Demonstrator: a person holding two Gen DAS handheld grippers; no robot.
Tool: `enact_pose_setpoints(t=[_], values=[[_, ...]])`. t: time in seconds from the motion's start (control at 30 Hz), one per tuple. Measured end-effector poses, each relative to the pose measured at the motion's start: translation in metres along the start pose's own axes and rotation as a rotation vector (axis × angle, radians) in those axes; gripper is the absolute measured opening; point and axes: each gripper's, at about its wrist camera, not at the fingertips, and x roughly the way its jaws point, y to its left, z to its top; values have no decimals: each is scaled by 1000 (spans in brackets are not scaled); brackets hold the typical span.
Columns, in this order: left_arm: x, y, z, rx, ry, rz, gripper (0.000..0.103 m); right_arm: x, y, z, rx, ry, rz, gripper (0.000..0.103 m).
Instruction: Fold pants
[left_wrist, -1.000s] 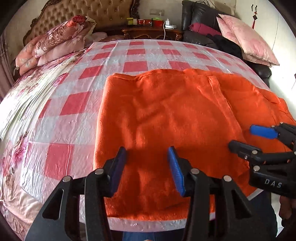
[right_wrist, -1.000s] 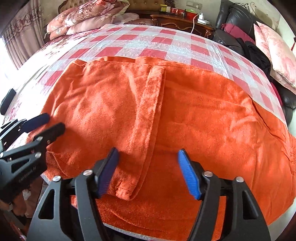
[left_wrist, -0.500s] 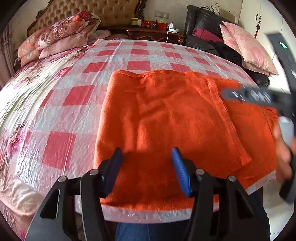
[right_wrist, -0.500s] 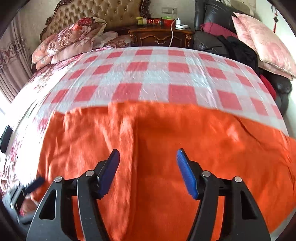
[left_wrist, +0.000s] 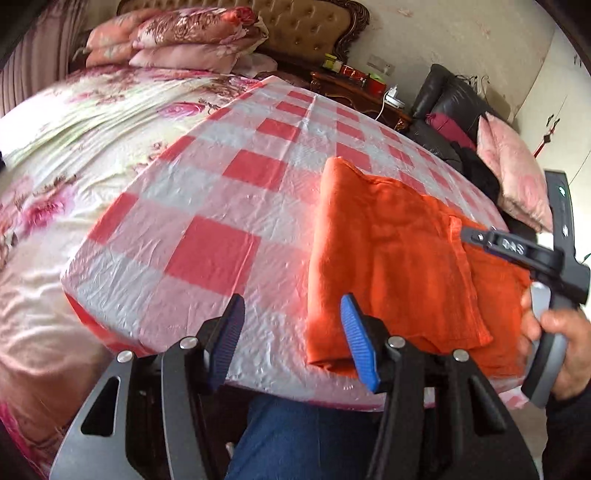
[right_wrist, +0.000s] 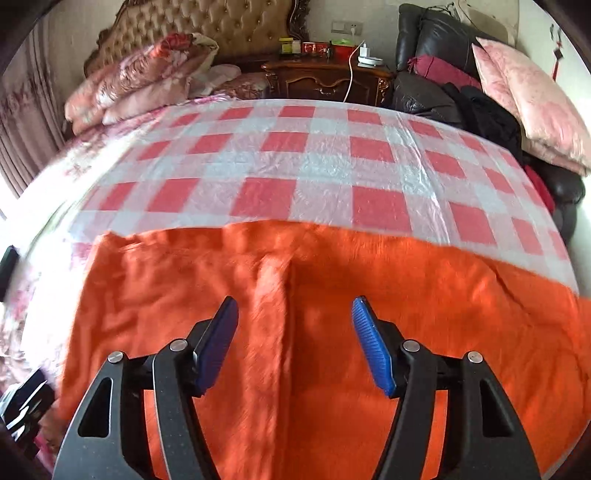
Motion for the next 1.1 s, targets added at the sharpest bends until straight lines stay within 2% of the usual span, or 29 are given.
enact_pose_setpoints(t=[0.07, 0.2, 0.37, 0.57, 0.77, 0.9, 1.0, 1.03, 1.1], values=[[2, 5, -3, -34, 26, -55, 52, -9, 6, -10, -12, 17, 32, 62], [9, 6, -8, -82, 58, -127, 38, -15, 20, -33, -77, 41, 18, 62], [16, 0, -11, -107, 75, -187, 38, -13, 30, -57, -127, 83, -19, 62], [19, 10, -13, -221, 105, -292, 38, -12, 28, -65, -128, 79, -14, 64], [27, 28, -19, -391, 144, -435, 38, -12, 25, -67, -114, 80, -1, 66], [30, 31, -19, -429, 151, -463, 37, -12, 24, -66, -113, 79, 2, 67], [34, 34, -18, -447, 157, -466, 29, -12, 24, -66, -113, 79, 1, 67], [36, 34, -18, -453, 164, -465, 22, -11, 24, -66, -113, 79, 1, 67], [39, 35, -19, -457, 174, -458, 16, -11, 24, -66, -112, 79, 2, 68]])
